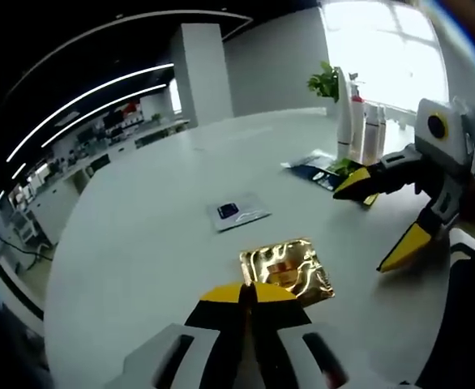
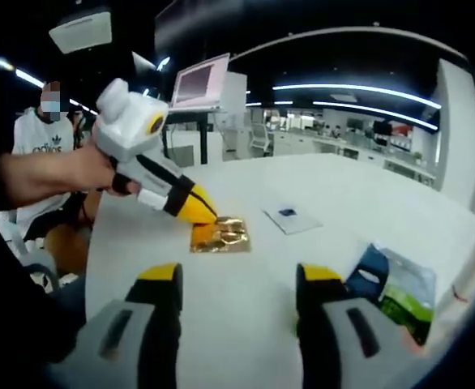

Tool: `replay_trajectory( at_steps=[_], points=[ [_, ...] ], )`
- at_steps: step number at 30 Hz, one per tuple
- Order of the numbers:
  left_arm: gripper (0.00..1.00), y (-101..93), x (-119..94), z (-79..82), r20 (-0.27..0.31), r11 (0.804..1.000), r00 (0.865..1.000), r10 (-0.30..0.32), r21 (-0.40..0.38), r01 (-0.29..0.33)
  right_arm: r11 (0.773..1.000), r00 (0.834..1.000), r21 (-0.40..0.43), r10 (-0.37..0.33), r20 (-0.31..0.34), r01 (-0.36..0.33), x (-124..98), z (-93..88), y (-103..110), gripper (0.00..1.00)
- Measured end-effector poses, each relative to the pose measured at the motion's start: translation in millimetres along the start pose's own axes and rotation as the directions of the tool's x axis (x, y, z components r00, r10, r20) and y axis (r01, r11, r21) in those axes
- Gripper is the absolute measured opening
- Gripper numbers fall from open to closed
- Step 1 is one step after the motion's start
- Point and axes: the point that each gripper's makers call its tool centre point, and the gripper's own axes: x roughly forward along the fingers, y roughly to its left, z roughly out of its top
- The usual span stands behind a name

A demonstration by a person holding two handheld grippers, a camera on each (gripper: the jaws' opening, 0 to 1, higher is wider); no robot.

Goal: Arrange the skincare products in the storage area until every visible bottle or jar stands upright without overlapping.

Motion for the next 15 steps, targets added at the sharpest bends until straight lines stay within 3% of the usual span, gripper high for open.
replay_trajectory(
  at_steps=[15],
  points=[
    [0.01, -1.5, -1, -0.8, 0.002, 1.0, 1.0, 0.0, -0.007, 0.0, 0.999, 0.999, -0.006, 0.032, -0.028, -0.032, 24, 5.5, 9, 0.55]
  ],
)
